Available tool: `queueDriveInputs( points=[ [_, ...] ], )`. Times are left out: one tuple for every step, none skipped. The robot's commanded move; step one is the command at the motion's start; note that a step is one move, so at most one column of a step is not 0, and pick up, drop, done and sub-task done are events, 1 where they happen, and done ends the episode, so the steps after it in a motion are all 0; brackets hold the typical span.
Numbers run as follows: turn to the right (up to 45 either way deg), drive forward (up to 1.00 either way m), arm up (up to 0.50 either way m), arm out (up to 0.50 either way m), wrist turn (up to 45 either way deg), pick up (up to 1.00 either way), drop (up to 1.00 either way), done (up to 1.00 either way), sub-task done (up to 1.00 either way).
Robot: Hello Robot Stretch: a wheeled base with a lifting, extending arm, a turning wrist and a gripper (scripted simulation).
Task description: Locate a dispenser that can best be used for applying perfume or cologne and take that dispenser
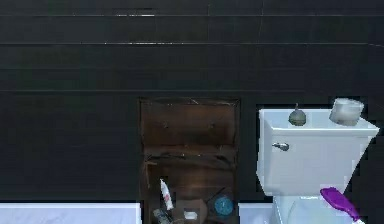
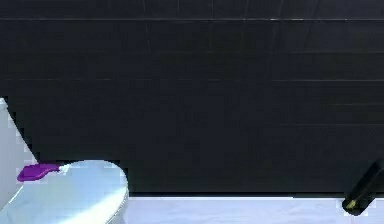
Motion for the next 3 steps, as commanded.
queueDriveInputs(
  points=[
    [45.0, 0.0, 0.0, 0.0, 0.0, 0.0, 0.0, 0.0, 0.0],
    [39.0, 0.0, 0.0, 0.0, 0.0, 0.0, 0.0, 0.0, 0.0],
    [0.0, 0.7, 0.0, 0.0, 0.0, 0.0, 0.0, 0.0, 0.0]
  ],
)
